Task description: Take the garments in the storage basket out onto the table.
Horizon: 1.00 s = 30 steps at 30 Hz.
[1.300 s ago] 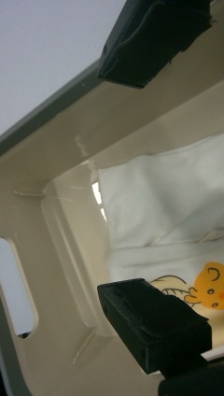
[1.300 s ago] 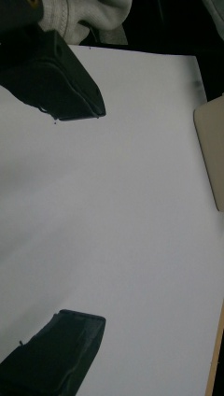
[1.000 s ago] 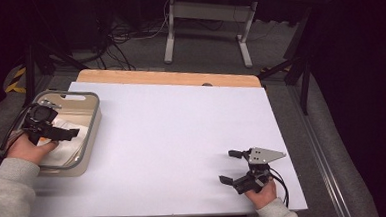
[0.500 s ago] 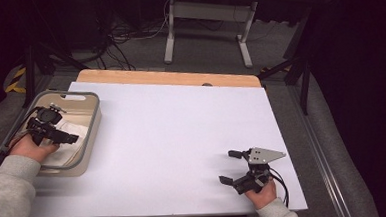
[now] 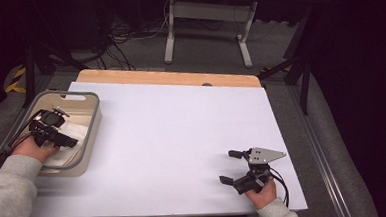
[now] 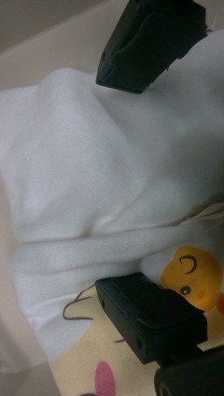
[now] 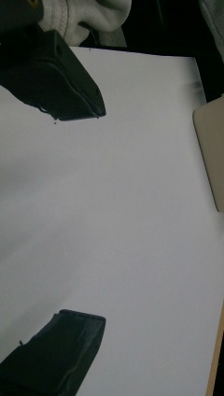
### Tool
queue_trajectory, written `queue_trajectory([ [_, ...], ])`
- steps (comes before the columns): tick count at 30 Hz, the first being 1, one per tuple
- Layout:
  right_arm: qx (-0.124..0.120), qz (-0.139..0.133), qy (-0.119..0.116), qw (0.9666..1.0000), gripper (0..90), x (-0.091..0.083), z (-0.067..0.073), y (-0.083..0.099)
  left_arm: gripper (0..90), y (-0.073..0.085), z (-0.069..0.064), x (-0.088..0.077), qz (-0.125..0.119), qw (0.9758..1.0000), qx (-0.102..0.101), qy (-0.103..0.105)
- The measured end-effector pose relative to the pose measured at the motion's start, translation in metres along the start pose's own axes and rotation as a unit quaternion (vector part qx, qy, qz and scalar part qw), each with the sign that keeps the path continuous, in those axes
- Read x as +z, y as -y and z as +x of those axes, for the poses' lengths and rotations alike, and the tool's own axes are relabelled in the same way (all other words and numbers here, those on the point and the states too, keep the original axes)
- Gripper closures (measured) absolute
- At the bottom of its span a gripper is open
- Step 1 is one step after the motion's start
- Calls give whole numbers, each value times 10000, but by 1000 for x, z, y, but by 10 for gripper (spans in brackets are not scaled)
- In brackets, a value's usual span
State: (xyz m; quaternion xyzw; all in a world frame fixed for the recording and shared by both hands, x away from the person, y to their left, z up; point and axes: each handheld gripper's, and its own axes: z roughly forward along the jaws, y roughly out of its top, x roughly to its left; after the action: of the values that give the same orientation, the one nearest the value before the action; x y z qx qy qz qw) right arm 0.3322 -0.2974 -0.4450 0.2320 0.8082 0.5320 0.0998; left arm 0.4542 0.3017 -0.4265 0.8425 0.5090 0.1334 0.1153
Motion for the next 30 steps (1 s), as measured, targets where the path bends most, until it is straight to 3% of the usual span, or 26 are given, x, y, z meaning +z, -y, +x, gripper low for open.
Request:
queue_trajectory([
  [7, 10, -1, -13, 10000, 25, 0, 0, 0, 62, 1, -4, 4, 39, 9998, 115, -170],
  [13, 27, -33, -70, 10000, 26, -1, -1, 0, 125, 1, -2, 3, 23, 9998, -71, -164],
  [17, 93, -125, -117, 9998, 26, -3, -3, 1, 204, 1, -1, 2, -15, 9997, -109, -234],
  [18, 109, -145, -120, 9998, 26, -3, -3, 1, 274, 1, -1, 1, -32, 9996, -125, -261],
  [21, 114, -139, -146, 9997, 26, -3, -3, 1, 331, 1, -1, -1, -60, 9993, -128, -335],
  [22, 113, -136, -180, 9997, 27, -3, -3, 1, 420, 1, -1, -1, -55, 9991, -132, -393],
  [23, 113, -136, -180, 9997, 27, -3, -3, 1, 420, 1, -1, -2, -38, 9989, -151, -433],
  [27, 172, -185, -215, 9995, 28, -4, -5, 1, 563, 1, -1, -3, -39, 9985, -129, -540],
  [30, 178, -175, -217, 9995, 28, -4, -5, 1, 603, 0, 0, -5, -50, 9984, -157, -542],
])
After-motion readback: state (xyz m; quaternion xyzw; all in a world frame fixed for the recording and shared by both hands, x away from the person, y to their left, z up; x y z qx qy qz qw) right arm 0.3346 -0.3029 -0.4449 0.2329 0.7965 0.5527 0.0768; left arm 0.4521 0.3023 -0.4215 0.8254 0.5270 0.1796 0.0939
